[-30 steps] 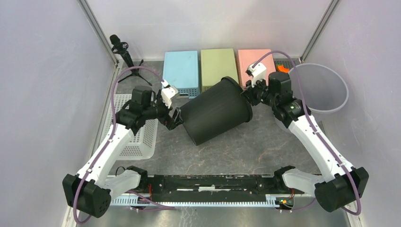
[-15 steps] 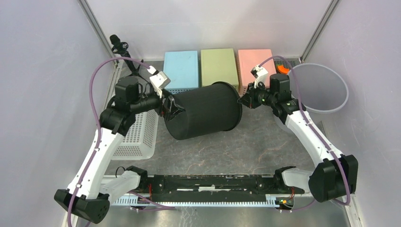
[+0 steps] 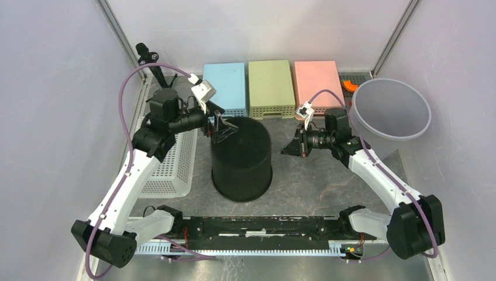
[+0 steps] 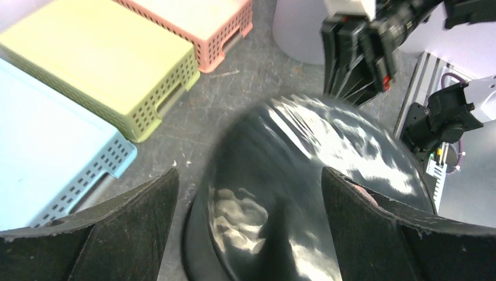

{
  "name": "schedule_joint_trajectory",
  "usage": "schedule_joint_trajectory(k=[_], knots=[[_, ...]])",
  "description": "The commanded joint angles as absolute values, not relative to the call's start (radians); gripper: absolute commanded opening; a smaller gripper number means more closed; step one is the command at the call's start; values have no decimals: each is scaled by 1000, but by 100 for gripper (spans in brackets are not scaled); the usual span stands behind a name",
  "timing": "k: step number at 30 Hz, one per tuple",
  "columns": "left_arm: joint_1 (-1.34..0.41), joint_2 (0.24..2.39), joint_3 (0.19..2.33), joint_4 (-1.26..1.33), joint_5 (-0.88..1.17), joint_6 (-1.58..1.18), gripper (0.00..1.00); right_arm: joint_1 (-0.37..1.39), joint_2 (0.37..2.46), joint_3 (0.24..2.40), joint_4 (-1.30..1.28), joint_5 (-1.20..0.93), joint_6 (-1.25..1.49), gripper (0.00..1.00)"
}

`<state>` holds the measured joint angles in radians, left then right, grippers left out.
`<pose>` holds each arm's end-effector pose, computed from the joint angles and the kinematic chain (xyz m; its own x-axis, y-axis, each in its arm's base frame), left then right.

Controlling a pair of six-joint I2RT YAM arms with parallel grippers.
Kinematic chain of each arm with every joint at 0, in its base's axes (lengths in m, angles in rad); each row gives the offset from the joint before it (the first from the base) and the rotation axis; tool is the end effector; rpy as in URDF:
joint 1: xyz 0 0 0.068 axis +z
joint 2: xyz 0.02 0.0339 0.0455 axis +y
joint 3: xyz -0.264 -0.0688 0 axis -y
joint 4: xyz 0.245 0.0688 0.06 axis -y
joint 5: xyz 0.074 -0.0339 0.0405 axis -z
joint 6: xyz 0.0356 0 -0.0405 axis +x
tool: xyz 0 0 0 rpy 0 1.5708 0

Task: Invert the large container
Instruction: Turn the container upside down at the center of the board, then pick up the container from the center of the board.

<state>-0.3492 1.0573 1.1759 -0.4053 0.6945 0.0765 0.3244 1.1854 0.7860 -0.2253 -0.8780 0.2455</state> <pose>0.2024 -0.0980 0.4034 -0.2008 0.1356 -0.9702 0.8576 0.5031 -0.1071 0.2266 0.1051 0.2616 -0.7310 -0.0820 -0.6774 -0.6366 0.4396 0.6337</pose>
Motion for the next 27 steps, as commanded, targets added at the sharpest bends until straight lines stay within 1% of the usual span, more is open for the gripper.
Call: schedule_joint_trajectory(k=[1, 3, 9, 11, 15, 17, 19, 22, 25, 27], knots=[[-352, 1066, 1122, -336, 709, 10, 97, 323, 1124, 835, -232, -916, 109, 13], [-353, 1069, 1098, -321, 709, 9, 97, 323, 1115, 832, -256, -883, 59, 16], [-353, 1070, 1071, -299, 700, 15, 97, 323, 1090, 896, -344, -806, -79, 19], [-353, 1068, 1073, -301, 695, 19, 97, 322, 1064, 945, -372, -774, -120, 21], [-352, 1062, 1089, -301, 693, 20, 98, 325, 1005, 1131, -499, -659, -248, 29], [-352, 1051, 1112, -313, 689, 30, 99, 324, 962, 1232, -560, -522, -304, 35], [-351, 1038, 1135, -330, 675, 46, 100, 324, 911, 1282, -591, -357, -343, 42], [-349, 1026, 1159, -354, 637, 72, 100, 324, 874, 1345, -660, -108, -389, 48], [-349, 1019, 1155, -359, 570, 89, 100, 323, 859, 1365, -734, 46, -444, 56], [-350, 1017, 1145, -359, 515, 101, 100, 324, 844, 1340, -770, 107, -465, 60]])
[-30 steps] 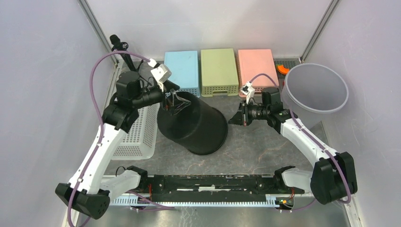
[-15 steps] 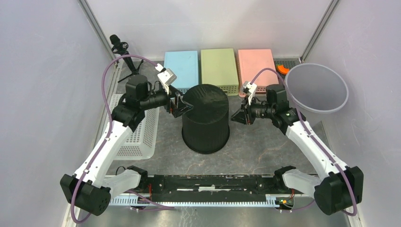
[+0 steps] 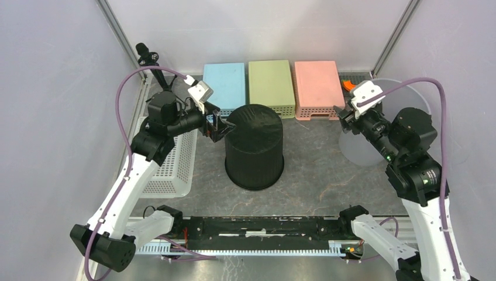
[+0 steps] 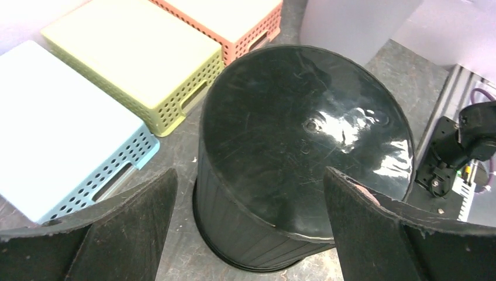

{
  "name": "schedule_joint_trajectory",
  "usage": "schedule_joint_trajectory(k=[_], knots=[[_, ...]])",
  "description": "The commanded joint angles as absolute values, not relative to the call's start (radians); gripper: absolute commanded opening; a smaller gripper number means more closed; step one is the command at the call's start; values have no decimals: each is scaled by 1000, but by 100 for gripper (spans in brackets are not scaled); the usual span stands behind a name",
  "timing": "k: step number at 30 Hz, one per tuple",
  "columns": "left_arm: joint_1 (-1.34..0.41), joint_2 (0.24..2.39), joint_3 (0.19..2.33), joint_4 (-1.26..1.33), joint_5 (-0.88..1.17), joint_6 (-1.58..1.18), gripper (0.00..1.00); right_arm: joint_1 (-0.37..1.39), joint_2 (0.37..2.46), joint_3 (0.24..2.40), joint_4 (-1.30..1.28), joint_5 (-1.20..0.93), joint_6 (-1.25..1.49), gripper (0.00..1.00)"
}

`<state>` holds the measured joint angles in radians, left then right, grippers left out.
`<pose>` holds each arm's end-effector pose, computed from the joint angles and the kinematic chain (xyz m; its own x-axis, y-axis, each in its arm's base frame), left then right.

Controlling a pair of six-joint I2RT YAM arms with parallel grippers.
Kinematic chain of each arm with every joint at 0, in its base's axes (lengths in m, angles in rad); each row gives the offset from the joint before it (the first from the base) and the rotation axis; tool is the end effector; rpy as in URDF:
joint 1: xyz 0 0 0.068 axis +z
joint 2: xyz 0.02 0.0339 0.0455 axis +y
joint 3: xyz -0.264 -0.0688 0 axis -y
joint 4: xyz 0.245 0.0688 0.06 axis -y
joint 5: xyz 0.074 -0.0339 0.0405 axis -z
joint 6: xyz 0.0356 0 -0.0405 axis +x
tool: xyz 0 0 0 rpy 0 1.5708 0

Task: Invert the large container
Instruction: Pick up the container from the center of the board.

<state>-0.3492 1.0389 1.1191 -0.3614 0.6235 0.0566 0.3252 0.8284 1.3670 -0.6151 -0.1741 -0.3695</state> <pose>0.2037 -0.0963 0.3919 -0.2148 0.1271 -0.9683 0.8183 0.5646 -0.1074 0.1210 0.0473 0.4769 0.1052 -0.3399 -0.9346 -0.4722 0.8100 -0.3477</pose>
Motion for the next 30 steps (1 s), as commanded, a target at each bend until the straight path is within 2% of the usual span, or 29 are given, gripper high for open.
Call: schedule_joint_trajectory(k=[1, 4, 11, 18, 25, 30], knots=[[-350, 1017, 1140, -357, 477, 107, 100, 323, 834, 1318, -776, 127, -474, 62], [-344, 1021, 1126, -356, 397, 122, 100, 323, 816, 1239, -797, 162, -485, 65], [-334, 1025, 1144, -390, 215, 169, 100, 321, 818, 1104, -751, 269, -460, 67], [-328, 1086, 1189, -484, 61, 233, 100, 306, 860, 1123, -736, 308, -468, 68], [-296, 1123, 1158, -482, 35, 272, 100, 298, 860, 1167, -721, 319, -487, 69], [-272, 1146, 1140, -474, 66, 299, 100, 245, 913, 1171, -728, 302, -531, 72]])
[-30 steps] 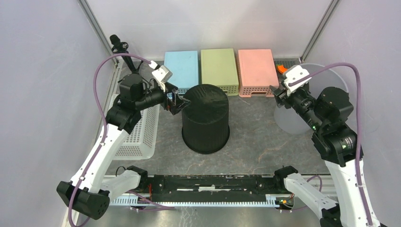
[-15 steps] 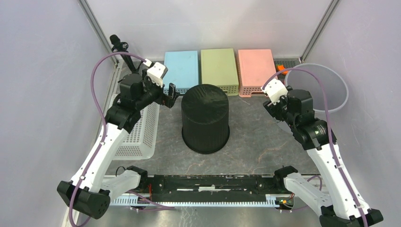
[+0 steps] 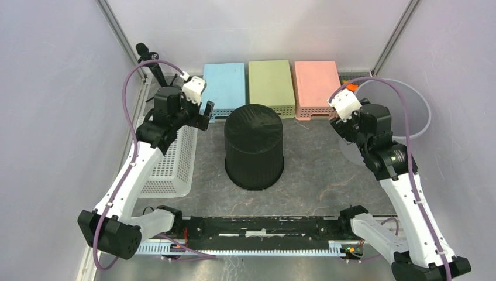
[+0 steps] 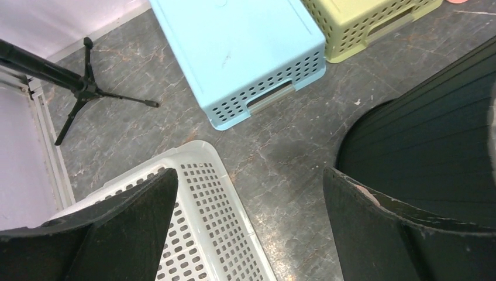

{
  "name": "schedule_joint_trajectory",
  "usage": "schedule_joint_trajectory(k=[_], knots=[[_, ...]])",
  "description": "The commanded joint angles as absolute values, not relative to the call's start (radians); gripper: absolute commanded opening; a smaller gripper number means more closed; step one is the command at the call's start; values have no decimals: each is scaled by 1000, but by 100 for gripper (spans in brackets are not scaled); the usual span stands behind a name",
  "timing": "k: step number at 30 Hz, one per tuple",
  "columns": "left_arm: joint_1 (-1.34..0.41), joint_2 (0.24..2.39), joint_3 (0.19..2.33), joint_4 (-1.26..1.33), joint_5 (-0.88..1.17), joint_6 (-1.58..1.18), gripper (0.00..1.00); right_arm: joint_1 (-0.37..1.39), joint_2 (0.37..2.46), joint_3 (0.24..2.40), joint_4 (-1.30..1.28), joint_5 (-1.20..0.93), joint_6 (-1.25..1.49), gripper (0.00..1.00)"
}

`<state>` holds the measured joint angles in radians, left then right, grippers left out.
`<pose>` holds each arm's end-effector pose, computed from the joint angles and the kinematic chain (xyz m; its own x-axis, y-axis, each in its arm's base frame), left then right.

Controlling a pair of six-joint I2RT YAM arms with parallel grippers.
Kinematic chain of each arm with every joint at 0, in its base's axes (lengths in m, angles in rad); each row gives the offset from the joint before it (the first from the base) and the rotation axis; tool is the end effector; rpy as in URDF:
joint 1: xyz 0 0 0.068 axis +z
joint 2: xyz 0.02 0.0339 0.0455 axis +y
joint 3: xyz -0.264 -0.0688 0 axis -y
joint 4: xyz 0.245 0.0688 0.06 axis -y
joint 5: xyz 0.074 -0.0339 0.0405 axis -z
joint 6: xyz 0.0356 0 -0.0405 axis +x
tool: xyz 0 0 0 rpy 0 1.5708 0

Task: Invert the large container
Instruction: Pick up the container from the center of the board, then move the container to the center of the board.

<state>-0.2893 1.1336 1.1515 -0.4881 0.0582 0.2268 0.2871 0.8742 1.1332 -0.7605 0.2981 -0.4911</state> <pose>0.2388 -0.0732 0.3674 -0.3479 0.3378 -0.8746 0.4236 0.8888 0.1748 0.1629 0.0372 0.3848 -0.3954 -0.5868 -0.7066 -0.2383 0.8085 -0.5380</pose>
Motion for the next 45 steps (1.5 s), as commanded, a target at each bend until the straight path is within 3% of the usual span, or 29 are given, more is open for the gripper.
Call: schedule_joint_trajectory(k=[1, 11, 19, 26, 28, 31, 45], knots=[[-269, 1150, 1132, -474, 81, 307, 100, 227, 931, 1173, -736, 281, -533, 72], [-268, 1171, 1038, -454, 194, 373, 100, 17, 1080, 1255, -800, 54, -571, 70], [-268, 1186, 985, -408, 302, 414, 100, -71, 1136, 1332, -996, -170, -626, 42], [-270, 1225, 981, -383, 350, 414, 100, -73, 1140, 1267, -1045, -163, -688, 38], [-270, 1236, 978, -372, 357, 412, 99, -75, 1140, 1254, -1054, -170, -699, 27], [-273, 1254, 977, -359, 366, 408, 99, -76, 1125, 1259, -1062, -171, -704, 0], [-387, 1365, 1045, -326, 377, 387, 97, -76, 876, 1610, -874, -84, -554, 0]])
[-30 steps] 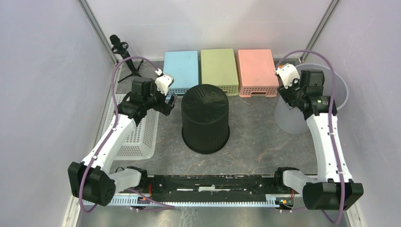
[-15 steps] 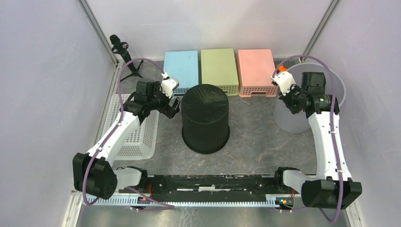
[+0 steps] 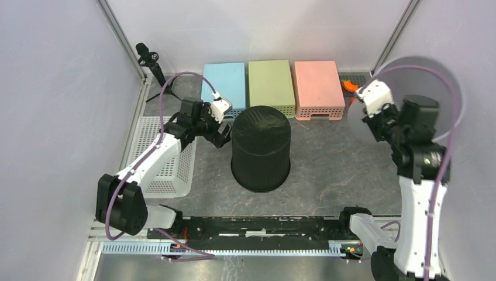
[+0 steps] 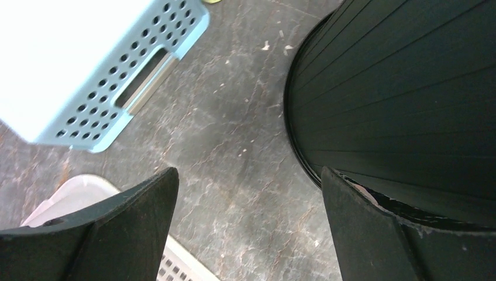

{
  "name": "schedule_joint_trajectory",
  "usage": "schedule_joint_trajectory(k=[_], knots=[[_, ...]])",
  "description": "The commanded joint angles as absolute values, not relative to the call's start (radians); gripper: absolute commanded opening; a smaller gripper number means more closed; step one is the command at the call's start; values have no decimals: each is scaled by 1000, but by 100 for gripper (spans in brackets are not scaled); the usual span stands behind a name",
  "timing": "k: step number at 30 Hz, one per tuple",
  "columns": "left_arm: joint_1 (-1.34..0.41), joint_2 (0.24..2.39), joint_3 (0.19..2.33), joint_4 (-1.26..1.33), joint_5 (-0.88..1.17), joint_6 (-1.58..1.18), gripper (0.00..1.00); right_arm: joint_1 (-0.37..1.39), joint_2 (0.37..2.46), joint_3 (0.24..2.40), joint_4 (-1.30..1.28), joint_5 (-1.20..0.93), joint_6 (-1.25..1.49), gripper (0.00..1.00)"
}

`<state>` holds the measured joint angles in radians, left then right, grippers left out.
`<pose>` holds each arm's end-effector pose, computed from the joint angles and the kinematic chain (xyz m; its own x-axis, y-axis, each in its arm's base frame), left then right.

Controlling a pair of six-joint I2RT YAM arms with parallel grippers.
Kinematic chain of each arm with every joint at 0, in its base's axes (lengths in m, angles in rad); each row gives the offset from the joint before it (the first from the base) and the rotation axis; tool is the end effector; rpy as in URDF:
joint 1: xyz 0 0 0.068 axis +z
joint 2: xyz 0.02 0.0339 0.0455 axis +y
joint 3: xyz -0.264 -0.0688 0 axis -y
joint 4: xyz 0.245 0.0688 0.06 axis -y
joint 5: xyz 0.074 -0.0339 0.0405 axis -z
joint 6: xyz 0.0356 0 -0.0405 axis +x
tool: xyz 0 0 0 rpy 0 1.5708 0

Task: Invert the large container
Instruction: Move the container to the center of the board, then place the container at the center of the board.

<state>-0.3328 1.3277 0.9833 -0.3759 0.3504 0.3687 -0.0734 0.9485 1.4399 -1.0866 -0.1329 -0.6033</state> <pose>0.2683 -0.1057 0.2726 -0.3831 0.4906 -0.7827 0.7384 0.6718 0.0597 0.1443 -0.0059 0.4352 -0.4396 -0.5316 -0.7240 -0.3475 0.8440 -0.4086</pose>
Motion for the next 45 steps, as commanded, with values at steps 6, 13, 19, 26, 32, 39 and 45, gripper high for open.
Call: schedule_joint_trajectory(k=[6, 13, 19, 26, 32, 39, 45], knots=[[-513, 1515, 1174, -305, 344, 314, 95, -75, 877, 1750, -714, -118, -425, 0], [-784, 1894, 1613, -471, 259, 201, 92, -76, 941, 1804, -625, -304, -266, 0], [-733, 1978, 1836, -492, 114, 44, 95, -76, 958, 1737, -542, -464, -216, 0], [-500, 1663, 1654, -479, 169, 81, 100, -76, 974, 1702, -430, -704, -135, 0], [-359, 1275, 1393, -519, 206, 358, 100, -72, 1038, 1647, -309, -955, 24, 0], [-351, 890, 1136, -608, 222, 529, 100, 185, 1173, 1768, -539, -806, -179, 0], [-251, 754, 1054, -718, 383, 590, 100, 646, 1344, 1861, -737, -425, -411, 0]])
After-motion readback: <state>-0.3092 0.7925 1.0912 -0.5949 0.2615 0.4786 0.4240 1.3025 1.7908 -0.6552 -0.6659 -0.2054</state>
